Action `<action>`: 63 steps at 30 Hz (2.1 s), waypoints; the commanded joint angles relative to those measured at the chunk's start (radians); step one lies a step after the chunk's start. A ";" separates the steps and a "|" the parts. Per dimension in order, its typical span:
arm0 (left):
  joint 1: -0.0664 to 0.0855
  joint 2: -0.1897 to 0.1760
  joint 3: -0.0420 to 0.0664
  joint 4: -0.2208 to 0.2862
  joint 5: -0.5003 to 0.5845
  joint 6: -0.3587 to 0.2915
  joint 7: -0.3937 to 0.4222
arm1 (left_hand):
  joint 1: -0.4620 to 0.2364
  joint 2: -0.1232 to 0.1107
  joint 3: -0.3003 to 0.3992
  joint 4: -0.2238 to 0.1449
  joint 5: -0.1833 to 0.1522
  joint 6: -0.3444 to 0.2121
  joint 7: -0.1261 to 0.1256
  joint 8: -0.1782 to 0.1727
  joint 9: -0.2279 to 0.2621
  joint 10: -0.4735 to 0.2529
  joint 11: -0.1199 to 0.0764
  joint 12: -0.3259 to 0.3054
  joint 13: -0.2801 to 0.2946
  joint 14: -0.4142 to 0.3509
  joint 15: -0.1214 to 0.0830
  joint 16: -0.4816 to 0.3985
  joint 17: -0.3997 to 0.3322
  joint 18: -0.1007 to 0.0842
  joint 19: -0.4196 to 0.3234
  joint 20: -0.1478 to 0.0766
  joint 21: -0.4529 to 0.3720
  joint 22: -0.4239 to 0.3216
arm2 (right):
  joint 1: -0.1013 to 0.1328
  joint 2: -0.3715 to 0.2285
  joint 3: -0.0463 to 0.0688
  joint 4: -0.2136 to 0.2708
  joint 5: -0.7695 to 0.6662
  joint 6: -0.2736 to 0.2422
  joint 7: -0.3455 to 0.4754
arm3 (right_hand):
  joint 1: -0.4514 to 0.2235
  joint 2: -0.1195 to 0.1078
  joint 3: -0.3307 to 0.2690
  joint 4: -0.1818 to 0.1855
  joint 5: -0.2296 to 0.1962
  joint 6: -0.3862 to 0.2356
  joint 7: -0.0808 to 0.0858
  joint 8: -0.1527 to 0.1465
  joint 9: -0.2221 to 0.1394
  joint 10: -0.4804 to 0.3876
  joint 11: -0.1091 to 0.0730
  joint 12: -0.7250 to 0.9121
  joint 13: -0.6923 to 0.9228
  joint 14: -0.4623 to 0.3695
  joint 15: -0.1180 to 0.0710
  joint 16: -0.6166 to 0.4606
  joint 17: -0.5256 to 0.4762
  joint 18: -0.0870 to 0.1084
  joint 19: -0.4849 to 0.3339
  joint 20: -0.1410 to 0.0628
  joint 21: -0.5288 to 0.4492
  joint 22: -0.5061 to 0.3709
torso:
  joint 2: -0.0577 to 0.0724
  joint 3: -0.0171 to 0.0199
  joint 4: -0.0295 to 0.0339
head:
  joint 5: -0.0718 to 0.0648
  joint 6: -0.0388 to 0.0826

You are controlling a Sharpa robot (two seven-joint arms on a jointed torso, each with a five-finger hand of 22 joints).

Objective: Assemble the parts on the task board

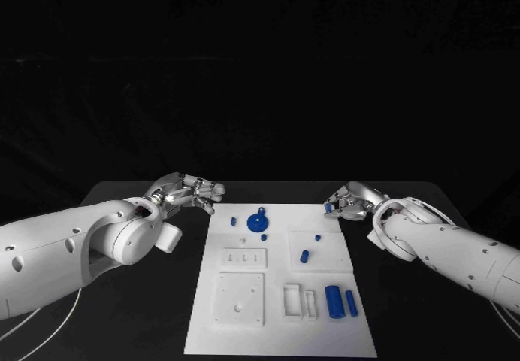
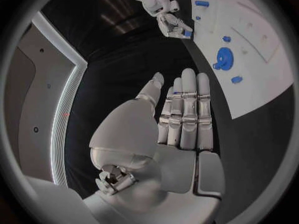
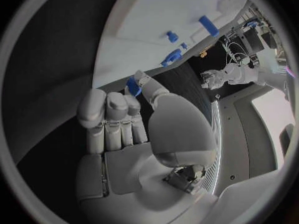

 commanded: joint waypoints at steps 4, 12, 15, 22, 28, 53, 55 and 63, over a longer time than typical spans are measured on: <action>0.007 0.036 0.001 -0.019 -0.064 0.062 -0.117 | -0.023 -0.007 -0.020 0.028 -0.009 0.021 -0.012 -0.003 0.001 0.125 -0.040 0.039 0.021 0.085 -0.041 0.098 0.066 -0.021 0.077 -0.040 0.051 0.025 | 0.027 -0.001 0.002 0.077 -0.116 0.044 -0.176 | 0.009 -0.017 0.030 0.022 -0.026 0.037 -0.011 0.003 0.000 -0.002 -0.005 -0.010 -0.003 -0.002 -0.006 -0.007 -0.001 -0.004 0.027 -0.006 -0.008 0.121 | -0.013 -0.0026 -0.0047 | 0.008 0.000; 0.036 0.111 -0.007 -0.057 -0.131 0.033 -0.249 | -0.088 -0.028 -0.083 0.112 -0.090 0.004 -0.016 -0.002 0.001 0.128 -0.050 0.146 0.065 0.073 -0.054 0.195 0.157 -0.034 0.076 -0.063 0.112 0.070 | 0.043 0.013 -0.002 0.207 -0.208 0.058 -0.240 | 0.011 -0.031 0.049 0.038 -0.042 0.035 -0.010 0.003 0.000 -0.004 -0.005 -0.016 -0.007 -0.002 -0.005 -0.008 0.001 -0.004 0.028 -0.005 -0.010 0.121 | -0.033 -0.0069 -0.0109 | 0.025 -0.008; 0.040 0.139 -0.008 -0.058 -0.169 -0.016 -0.281 | -0.046 -0.024 -0.070 0.103 -0.082 0.064 -0.027 -0.002 0.002 0.127 -0.050 0.121 0.052 0.037 -0.048 0.169 0.157 -0.039 0.039 -0.054 0.097 0.068 | 0.044 0.027 -0.009 0.251 -0.241 0.051 -0.276 | 0.013 -0.040 0.054 0.043 -0.038 0.033 -0.010 0.003 -0.001 -0.005 -0.005 -0.018 -0.007 -0.002 -0.005 -0.009 0.002 -0.005 0.028 -0.006 -0.009 0.121 | -0.038 -0.0098 -0.0109 | 0.034 -0.005; 0.043 0.187 -0.010 -0.073 -0.182 -0.014 -0.350 | -0.056 -0.047 -0.063 0.159 -0.081 0.046 -0.020 -0.005 0.004 0.126 -0.038 0.061 0.035 0.040 -0.035 0.094 0.145 -0.039 0.035 -0.042 0.056 0.045 | 0.045 0.065 -0.025 0.303 -0.277 0.042 -0.331 | 0.016 -0.052 0.065 0.050 -0.043 0.029 -0.010 0.003 -0.001 -0.006 -0.006 -0.020 -0.009 -0.002 -0.005 -0.012 0.002 -0.004 0.029 -0.005 -0.011 0.121 | -0.041 -0.0088 -0.0170 | 0.052 -0.008; 0.043 0.211 -0.015 -0.082 -0.185 0.000 -0.393 | -0.056 -0.049 -0.053 0.179 -0.005 0.053 -0.022 -0.005 0.007 0.126 -0.038 0.053 0.033 0.041 -0.035 0.087 0.153 -0.040 0.036 -0.042 0.053 0.045 | 0.045 0.088 -0.031 0.323 -0.284 0.037 -0.342 | 0.015 -0.053 0.064 0.051 -0.041 0.028 -0.010 0.003 -0.001 -0.007 -0.006 -0.021 -0.009 -0.002 -0.005 -0.014 0.001 -0.004 0.029 -0.005 -0.012 0.121 | -0.041 -0.0080 -0.0168 | 0.049 -0.001; 0.043 0.243 -0.029 -0.091 -0.233 0.036 -0.456 | -0.111 -0.134 -0.007 0.281 -0.086 0.025 -0.012 -0.005 0.004 0.119 -0.022 0.003 0.031 0.039 -0.025 0.065 0.165 -0.035 0.036 -0.033 0.038 0.050 | 0.046 0.119 -0.047 0.363 -0.292 0.056 -0.356 | 0.012 -0.050 0.057 0.059 -0.041 0.029 -0.011 0.003 -0.001 -0.008 -0.007 -0.021 -0.009 -0.001 -0.005 -0.013 0.004 -0.004 0.031 -0.005 -0.010 0.122 | -0.042 -0.0102 -0.0168 | 0.046 -0.006; 0.043 0.243 -0.029 -0.090 -0.235 0.039 -0.457 | -0.110 -0.134 -0.006 0.281 -0.086 0.024 -0.012 -0.005 0.003 0.118 -0.022 0.002 0.030 0.040 -0.025 0.066 0.165 -0.034 0.037 -0.033 0.038 0.050 | 0.046 0.119 -0.049 0.364 -0.292 0.058 -0.357 | 0.012 -0.051 0.056 0.059 -0.041 0.029 -0.011 0.003 -0.001 -0.008 -0.007 -0.021 -0.009 -0.001 -0.005 -0.013 0.004 -0.004 0.031 -0.005 -0.010 0.122 | -0.042 -0.0093 -0.0170 | 0.047 -0.006; 0.043 0.247 -0.029 -0.087 -0.220 0.046 -0.458 | -0.108 -0.127 -0.002 0.280 -0.085 0.023 -0.010 -0.005 0.003 0.110 -0.019 -0.001 0.017 0.040 -0.023 0.061 0.164 -0.034 0.038 -0.031 0.033 0.049 | 0.046 0.123 -0.054 0.366 -0.292 0.063 -0.360 | 0.013 -0.051 0.055 0.059 -0.037 0.029 -0.011 0.003 -0.001 -0.008 -0.007 -0.021 -0.008 -0.001 -0.005 -0.014 0.004 -0.005 0.031 -0.005 -0.009 0.122 | -0.042 -0.0087 -0.0162 | 0.048 -0.006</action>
